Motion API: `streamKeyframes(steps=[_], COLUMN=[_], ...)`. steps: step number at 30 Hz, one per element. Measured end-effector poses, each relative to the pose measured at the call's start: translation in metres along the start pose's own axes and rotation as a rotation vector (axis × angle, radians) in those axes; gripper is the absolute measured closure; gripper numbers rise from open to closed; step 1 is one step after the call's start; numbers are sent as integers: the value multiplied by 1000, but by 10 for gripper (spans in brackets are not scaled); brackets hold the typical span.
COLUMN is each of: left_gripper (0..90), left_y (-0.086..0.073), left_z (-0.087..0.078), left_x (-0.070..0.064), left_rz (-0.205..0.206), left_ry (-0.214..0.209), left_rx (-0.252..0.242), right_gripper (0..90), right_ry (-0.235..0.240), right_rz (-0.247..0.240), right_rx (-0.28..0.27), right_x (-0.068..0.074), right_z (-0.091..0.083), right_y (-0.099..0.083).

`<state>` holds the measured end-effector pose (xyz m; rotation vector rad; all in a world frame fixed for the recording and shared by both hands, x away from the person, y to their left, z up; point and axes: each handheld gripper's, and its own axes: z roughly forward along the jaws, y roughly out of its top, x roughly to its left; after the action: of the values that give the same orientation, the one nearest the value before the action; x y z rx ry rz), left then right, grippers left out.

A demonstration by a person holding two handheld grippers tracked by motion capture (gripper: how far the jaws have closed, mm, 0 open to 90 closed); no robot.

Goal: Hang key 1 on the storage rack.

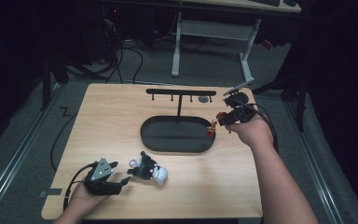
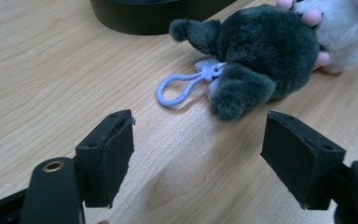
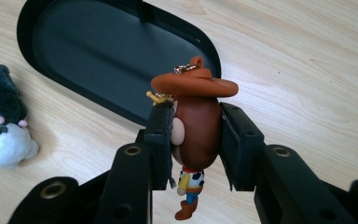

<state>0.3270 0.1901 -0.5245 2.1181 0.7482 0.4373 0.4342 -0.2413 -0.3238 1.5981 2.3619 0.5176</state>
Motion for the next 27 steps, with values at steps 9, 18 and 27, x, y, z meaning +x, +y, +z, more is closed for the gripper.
streamKeyframes(steps=[9,18,27], left_gripper=[252,252,252], left_y=[0,-1,-2], left_z=[0,0,0], left_x=[0,0,1], left_rz=[-1,0,-2], left_ry=[-2,-4,-5], left_rx=[0,1,1], right_gripper=[669,669,669], right_ry=[-1,-5,-4], right_rz=[9,14,28], right_rx=[-20,-32,-48], right_x=[-3,-4,-7], right_z=[-1,2,3], right_y=[11,24,32])
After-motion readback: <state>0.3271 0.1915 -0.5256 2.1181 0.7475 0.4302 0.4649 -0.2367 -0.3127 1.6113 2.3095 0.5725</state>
